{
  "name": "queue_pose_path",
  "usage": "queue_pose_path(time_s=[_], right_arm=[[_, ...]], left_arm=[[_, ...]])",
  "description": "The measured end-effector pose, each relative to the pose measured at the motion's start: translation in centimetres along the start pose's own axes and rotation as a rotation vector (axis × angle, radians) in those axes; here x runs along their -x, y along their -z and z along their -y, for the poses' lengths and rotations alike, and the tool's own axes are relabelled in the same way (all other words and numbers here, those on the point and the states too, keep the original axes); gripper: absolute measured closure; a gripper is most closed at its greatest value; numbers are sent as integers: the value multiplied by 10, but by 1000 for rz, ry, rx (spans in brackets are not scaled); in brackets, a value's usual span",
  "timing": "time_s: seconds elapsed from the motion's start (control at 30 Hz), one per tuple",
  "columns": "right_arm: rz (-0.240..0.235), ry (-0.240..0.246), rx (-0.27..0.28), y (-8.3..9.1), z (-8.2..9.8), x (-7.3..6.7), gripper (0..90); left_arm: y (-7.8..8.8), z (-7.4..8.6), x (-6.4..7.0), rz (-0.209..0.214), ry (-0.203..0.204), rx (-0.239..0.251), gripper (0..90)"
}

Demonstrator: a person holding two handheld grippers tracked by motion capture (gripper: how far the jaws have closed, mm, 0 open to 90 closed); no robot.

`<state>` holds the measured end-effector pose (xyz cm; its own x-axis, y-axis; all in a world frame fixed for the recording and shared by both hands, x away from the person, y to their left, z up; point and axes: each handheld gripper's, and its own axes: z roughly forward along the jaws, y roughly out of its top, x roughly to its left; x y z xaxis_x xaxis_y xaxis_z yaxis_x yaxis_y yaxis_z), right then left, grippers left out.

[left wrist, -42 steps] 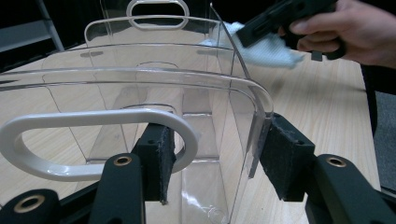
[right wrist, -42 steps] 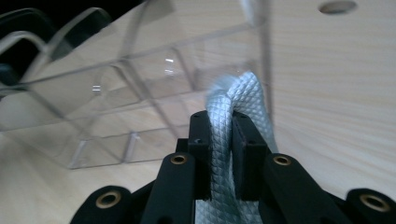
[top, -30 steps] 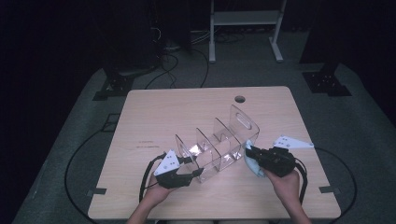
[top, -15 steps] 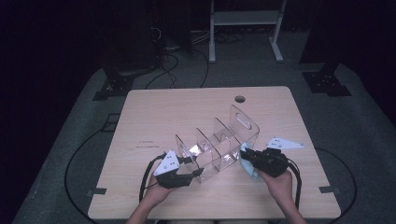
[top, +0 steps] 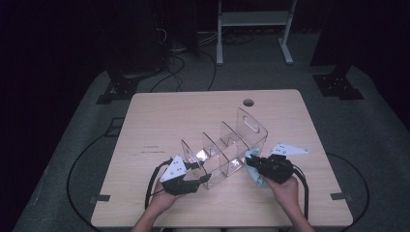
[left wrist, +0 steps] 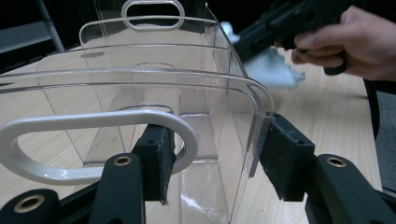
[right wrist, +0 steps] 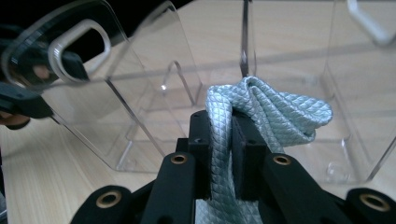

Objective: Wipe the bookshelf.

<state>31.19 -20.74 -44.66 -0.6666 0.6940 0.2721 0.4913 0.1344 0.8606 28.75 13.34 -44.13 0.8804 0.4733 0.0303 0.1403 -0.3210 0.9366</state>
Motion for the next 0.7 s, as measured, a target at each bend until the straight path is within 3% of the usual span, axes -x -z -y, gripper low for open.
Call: queue_pose_path(time_s=[0.27,0.53,0.7], right_arm=[[26,21,-23,-2,1,1,795],[56,-6,-149,-33,23,12,795],[52,2,-98,-22,12,7,795]], left_arm=[[0,0,0,1,-1,0,476],[0,0,0,4,0,-1,477],[0,1,0,6,0,2,477]])
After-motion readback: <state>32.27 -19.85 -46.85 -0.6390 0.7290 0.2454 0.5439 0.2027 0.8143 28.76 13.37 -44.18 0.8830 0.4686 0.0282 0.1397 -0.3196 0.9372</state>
